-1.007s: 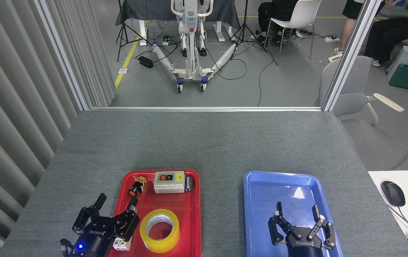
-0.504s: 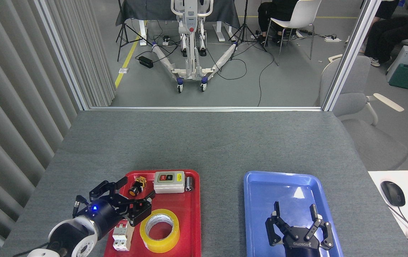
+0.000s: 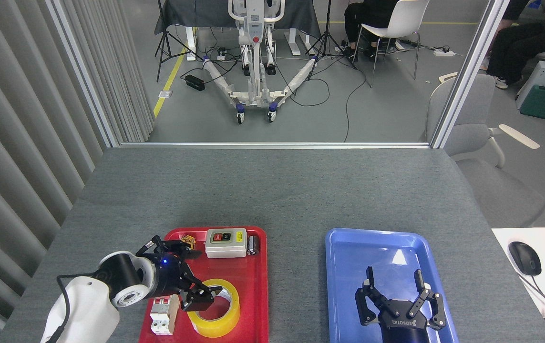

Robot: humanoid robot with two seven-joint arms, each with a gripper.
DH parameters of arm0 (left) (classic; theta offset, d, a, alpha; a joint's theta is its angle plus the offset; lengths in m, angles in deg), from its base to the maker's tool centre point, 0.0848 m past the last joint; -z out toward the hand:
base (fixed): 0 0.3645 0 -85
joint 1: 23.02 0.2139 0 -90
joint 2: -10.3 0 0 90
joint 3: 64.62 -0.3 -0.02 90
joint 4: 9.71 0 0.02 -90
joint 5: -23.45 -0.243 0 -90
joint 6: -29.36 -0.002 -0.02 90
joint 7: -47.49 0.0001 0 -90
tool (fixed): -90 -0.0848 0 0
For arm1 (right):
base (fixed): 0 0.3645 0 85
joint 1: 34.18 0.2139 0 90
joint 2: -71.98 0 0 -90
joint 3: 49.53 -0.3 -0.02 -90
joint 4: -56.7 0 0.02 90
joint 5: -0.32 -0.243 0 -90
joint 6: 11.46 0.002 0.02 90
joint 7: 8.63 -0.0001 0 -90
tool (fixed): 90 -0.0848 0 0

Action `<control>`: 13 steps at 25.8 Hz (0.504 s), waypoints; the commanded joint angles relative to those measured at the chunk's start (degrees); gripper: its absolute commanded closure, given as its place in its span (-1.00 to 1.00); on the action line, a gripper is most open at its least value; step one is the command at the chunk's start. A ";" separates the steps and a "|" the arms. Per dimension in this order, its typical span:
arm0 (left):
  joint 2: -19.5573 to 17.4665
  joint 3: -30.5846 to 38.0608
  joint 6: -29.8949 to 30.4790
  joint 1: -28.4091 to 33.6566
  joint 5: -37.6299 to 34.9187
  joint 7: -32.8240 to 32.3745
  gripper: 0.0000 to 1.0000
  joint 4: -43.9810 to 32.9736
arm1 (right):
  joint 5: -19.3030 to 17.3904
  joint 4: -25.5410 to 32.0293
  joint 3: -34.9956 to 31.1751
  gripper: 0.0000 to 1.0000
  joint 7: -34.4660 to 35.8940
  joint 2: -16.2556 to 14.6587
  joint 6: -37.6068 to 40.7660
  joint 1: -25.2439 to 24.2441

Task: Place and move tape with both arms
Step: 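Reach the left gripper over the yellow tape roll and grasp it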

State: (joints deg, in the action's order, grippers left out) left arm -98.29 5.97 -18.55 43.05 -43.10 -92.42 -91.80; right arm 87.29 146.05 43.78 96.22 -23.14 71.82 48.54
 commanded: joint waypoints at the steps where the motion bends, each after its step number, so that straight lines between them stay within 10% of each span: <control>1: 0.48 -1.95 2.91 -3.76 -0.33 -2.47 -0.98 7.21 | -0.04 -0.93 0.03 -1.00 0.09 -0.33 0.04 0.86; 13: 5.58 -2.83 2.74 -7.01 -5.78 -11.44 -0.60 16.88 | -0.13 -1.63 0.03 -1.00 0.09 -0.33 0.04 1.48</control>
State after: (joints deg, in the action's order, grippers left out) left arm -94.61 3.18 -15.69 37.14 -46.79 -102.40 -77.92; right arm 87.16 144.48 43.78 96.33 -23.49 71.88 50.08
